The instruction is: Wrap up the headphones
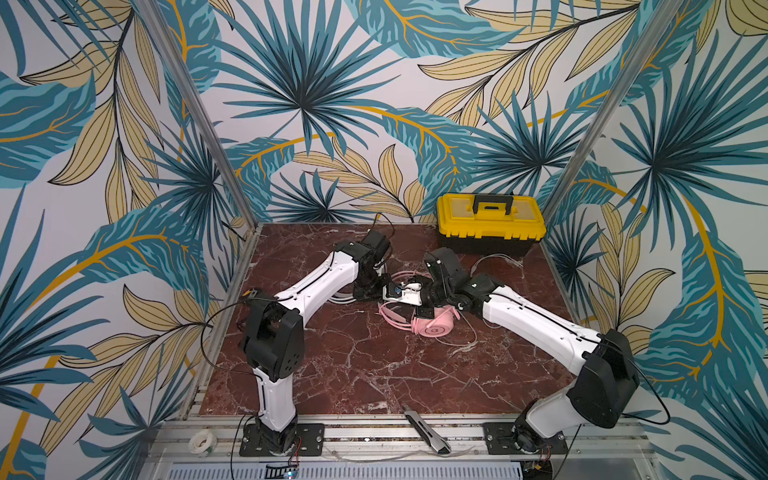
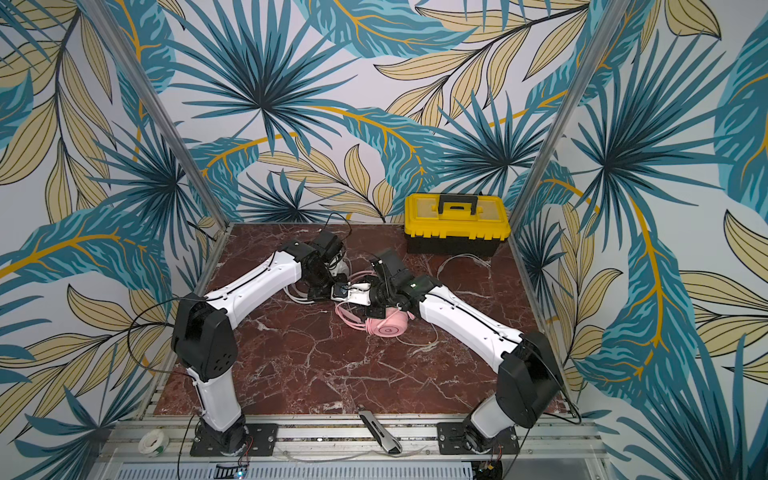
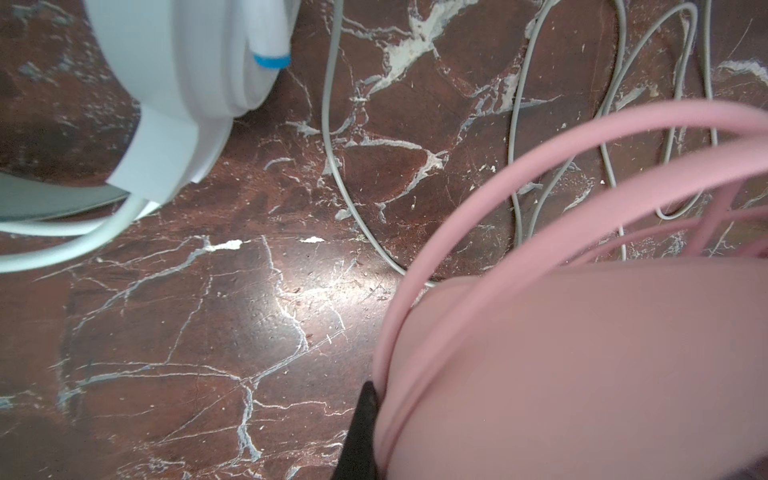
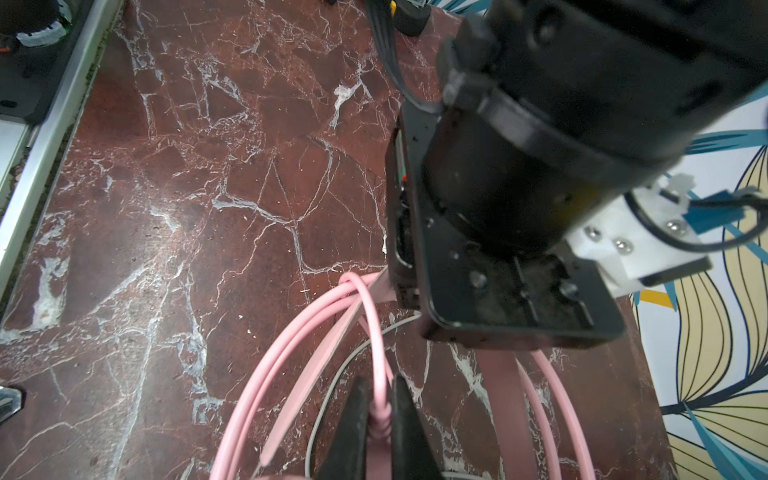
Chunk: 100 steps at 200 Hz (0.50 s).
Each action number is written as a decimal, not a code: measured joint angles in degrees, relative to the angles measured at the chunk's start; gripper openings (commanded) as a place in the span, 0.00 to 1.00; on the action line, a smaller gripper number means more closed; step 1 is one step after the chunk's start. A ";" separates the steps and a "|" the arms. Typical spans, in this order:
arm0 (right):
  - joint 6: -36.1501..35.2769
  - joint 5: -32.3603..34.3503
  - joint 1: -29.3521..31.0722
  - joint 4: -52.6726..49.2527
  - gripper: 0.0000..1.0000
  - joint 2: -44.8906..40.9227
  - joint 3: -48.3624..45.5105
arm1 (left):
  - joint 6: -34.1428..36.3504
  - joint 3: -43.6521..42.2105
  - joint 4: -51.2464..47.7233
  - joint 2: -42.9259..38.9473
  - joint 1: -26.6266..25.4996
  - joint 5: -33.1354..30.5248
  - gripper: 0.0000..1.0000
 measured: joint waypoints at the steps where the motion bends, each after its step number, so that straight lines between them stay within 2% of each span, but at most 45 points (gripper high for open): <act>1: 0.11 0.04 -0.02 -0.07 0.00 0.02 0.02 | 0.00 0.00 0.02 -0.02 0.00 0.00 0.00; 100: -1.22 6.64 -1.51 -12.50 0.00 3.21 6.49 | -0.02 -1.95 -0.07 -2.64 1.55 -0.20 0.00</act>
